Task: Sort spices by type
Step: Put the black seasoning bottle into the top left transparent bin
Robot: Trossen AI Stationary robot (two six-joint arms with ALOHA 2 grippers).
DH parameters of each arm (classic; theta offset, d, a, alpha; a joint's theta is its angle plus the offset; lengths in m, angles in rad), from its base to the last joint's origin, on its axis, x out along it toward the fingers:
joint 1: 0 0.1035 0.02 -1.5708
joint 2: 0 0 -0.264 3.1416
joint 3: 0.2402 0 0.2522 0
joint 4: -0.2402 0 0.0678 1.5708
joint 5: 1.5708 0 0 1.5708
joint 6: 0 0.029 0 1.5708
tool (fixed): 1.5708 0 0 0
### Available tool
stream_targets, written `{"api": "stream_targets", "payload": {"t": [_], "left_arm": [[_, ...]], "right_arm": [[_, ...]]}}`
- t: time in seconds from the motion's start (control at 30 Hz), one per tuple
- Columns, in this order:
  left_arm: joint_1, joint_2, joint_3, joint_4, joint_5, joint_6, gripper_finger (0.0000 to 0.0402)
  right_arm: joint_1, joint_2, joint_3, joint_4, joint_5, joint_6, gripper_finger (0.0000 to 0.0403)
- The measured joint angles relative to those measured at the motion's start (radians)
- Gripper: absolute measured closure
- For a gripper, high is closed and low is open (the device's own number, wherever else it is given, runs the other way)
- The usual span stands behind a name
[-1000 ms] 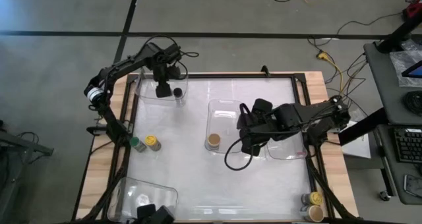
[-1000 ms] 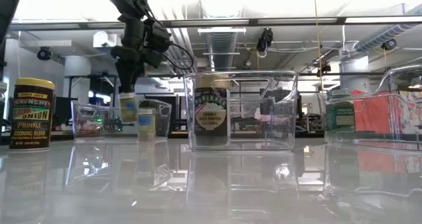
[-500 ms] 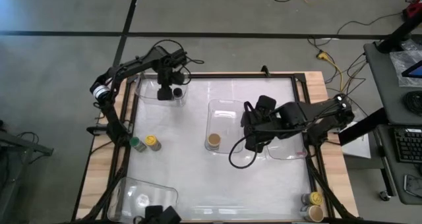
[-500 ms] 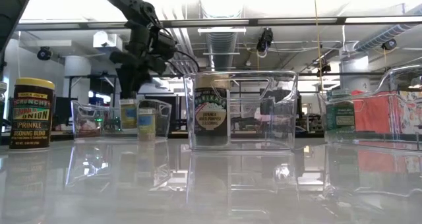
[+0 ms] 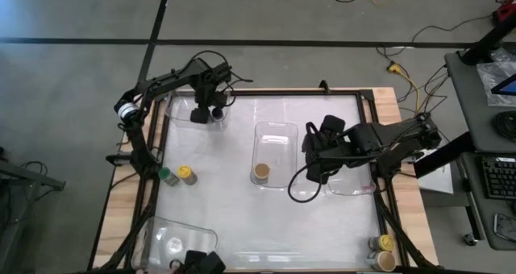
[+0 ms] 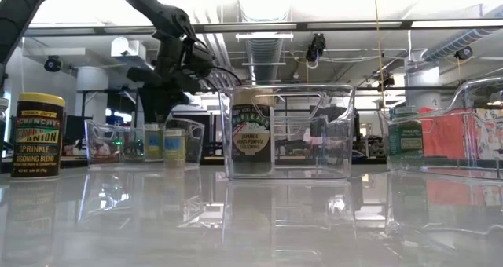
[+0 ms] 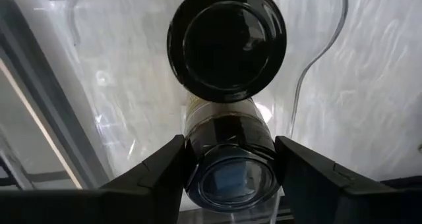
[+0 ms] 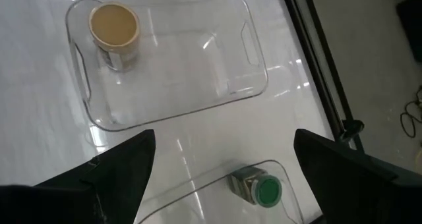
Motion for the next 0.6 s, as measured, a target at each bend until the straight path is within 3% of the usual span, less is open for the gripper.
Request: {"api": "stream_targets", "payload": {"t": [0.6], "left_arm": [[-0.041,0.053,0.002,-0.001,-0.012,0.008,0.0208]], "right_arm": [[0.000,-0.055,-0.063,0.019,-0.001,-0.002,0.0051]]}}
